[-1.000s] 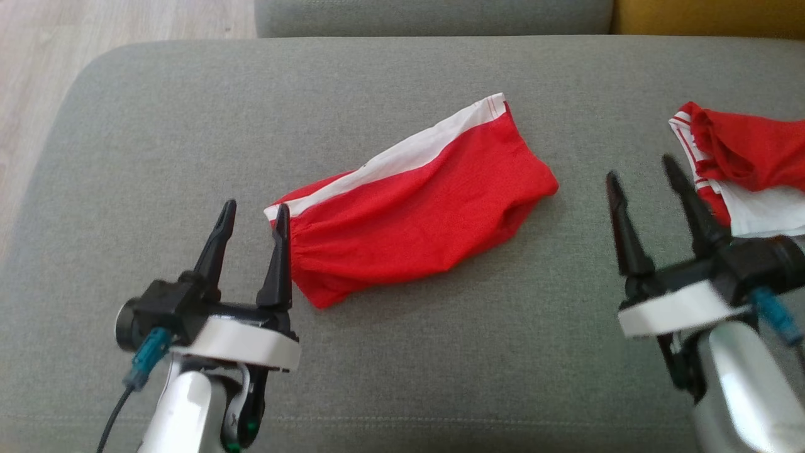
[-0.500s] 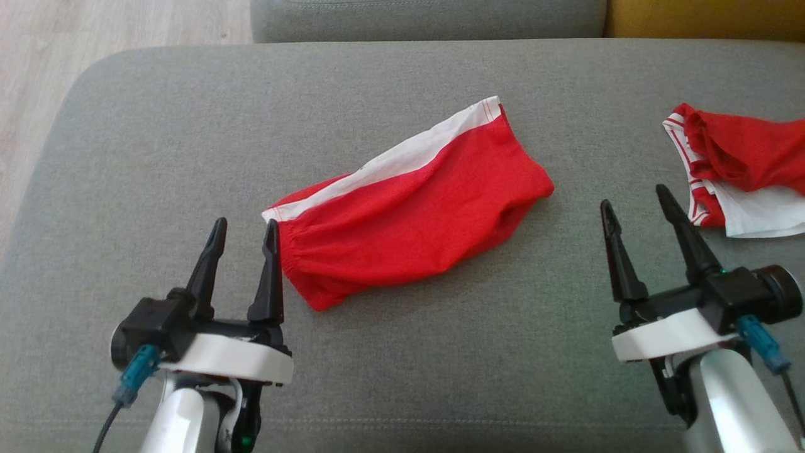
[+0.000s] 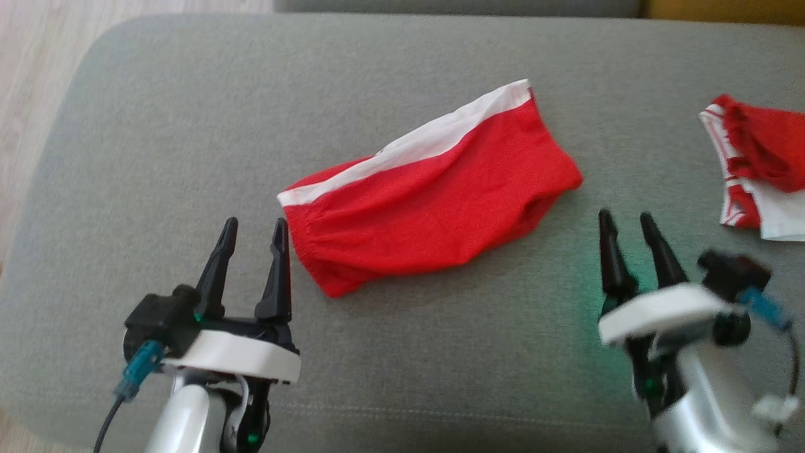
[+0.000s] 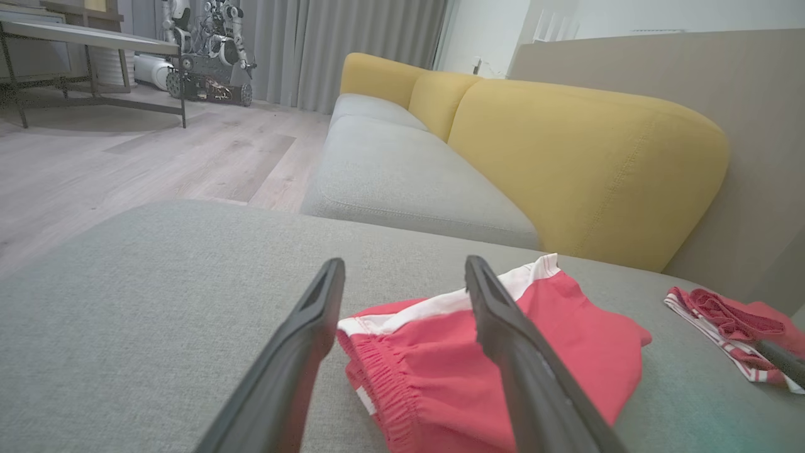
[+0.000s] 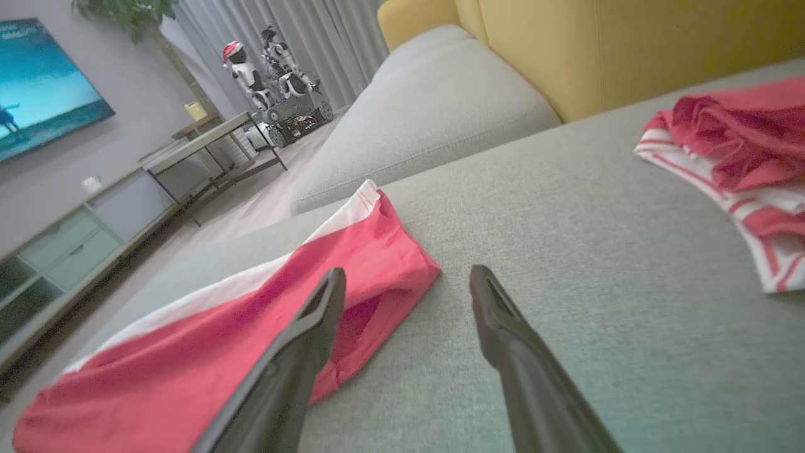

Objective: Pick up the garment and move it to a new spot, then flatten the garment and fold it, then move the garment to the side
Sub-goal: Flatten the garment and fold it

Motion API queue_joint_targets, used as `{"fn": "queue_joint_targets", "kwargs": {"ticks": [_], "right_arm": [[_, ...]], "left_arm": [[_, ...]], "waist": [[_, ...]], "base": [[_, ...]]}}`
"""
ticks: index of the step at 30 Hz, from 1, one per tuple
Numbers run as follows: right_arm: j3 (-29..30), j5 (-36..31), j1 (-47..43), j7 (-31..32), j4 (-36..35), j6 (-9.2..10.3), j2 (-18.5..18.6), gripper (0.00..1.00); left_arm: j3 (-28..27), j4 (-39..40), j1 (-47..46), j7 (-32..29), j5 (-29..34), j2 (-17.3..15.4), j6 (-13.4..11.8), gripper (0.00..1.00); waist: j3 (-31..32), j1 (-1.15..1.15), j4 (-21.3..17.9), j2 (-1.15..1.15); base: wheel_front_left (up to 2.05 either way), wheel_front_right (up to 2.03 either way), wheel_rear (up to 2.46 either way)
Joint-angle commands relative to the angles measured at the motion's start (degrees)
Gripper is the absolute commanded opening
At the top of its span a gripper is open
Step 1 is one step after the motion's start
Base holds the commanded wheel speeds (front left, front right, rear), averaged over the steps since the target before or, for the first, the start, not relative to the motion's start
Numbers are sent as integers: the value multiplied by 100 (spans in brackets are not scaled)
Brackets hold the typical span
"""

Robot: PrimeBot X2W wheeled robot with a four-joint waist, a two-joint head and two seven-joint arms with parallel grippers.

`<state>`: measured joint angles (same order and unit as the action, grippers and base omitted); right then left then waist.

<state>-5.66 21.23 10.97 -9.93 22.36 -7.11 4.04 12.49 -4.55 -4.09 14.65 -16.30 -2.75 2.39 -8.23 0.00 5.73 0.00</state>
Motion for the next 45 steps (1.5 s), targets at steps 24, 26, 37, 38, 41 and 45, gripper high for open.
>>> {"fn": "queue_joint_targets", "kwargs": {"ticks": [24, 26, 37, 38, 41, 45], "right_arm": [[702, 1778, 2449, 1963, 2774, -37, -64, 100], [551, 1800, 2549, 2085, 2854, -37, -65, 0], [406, 1919, 2472, 1207, 2837, -37, 98, 0], [399, 1922, 2456, 1096, 2814, -37, 121, 0], [454, 1966, 2373, 753, 2778, -37, 185, 0], [579, 1938, 2206, 373, 2800, -37, 239, 0]], "left_arm": [[287, 164, -613, 35, -141, -13, -51, 100], [310, 148, -611, 35, -153, -13, -65, 100], [257, 55, -544, 35, -165, -13, -89, 100], [252, 51, -545, 35, -170, -13, -88, 100], [256, 25, -533, 35, -180, -13, -65, 100], [261, 1, -517, 35, -172, -13, -55, 100]], "waist": [[-715, 0, 1097, 0], [-704, 0, 1141, 0], [-462, 0, 921, 0], [-447, 0, 879, 0], [-377, 0, 737, 0], [-305, 0, 557, 0]], "base": [[0, 0, 0], [0, 0, 0], [0, 0, 0], [0, 0, 0], [0, 0, 0], [0, 0, 0]]}}
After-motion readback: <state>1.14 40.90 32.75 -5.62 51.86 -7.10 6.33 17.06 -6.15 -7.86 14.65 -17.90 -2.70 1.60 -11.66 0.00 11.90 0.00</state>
